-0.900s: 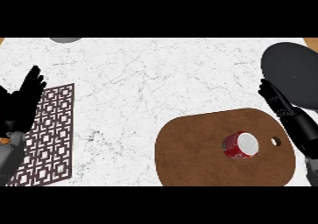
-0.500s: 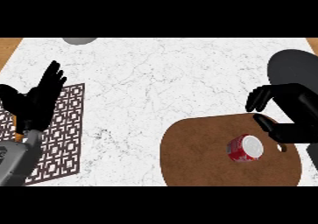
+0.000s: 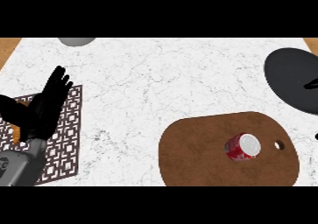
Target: Pick the can from the cutting board and place it in the pan
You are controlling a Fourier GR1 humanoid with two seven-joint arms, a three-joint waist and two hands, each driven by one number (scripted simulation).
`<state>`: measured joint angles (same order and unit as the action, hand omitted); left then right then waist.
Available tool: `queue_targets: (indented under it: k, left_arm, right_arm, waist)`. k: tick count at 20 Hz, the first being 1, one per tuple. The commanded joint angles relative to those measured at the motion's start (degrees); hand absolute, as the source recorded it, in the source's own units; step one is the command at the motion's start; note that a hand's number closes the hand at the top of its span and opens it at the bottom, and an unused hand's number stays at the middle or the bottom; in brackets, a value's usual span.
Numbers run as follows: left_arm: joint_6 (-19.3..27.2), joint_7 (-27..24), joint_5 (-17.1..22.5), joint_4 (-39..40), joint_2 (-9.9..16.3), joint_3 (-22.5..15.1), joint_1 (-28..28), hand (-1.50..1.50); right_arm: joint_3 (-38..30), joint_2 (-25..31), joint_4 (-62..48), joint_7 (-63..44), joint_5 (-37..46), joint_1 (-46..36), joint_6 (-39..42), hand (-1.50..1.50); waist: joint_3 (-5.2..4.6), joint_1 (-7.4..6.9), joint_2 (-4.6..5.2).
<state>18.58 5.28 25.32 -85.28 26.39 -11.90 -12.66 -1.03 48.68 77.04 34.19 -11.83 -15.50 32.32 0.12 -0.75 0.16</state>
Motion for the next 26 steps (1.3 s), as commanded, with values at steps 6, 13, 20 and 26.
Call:
queue_targets:
  k: [6,13,20,26]
  left_arm:
    - [-1.79,0.31,-1.03,1.51,-0.85,0.94,-1.46,0.0]
    - [-2.53,0.22,-0.8,-2.08,0.33,2.73,1.92,0.0]
    - [-1.08,0.77,-2.56,-0.71,-1.86,2.1,0.62,0.0]
    - [-3.28,4.07,-1.43,-3.54,-0.25,4.65,2.28,0.0]
  right_arm:
    - [3.74,5.17,2.6,3.68,7.61,-10.26,4.41,-1.5]
    - [13.24,5.53,9.7,-2.95,20.92,-15.57,-0.5,-1.5]
    - [22.89,9.32,18.85,-8.04,30.71,-14.65,5.67,-1.5]
    - [24.17,11.03,17.0,-4.48,36.76,-15.25,8.79,-1.5]
  waist:
    - [-0.16,0.05,-0.01]
    - [-0.19,-0.61,-0.09]
    - [-0.21,0.85,-0.23]
    - [-0.12,0.28,-0.13]
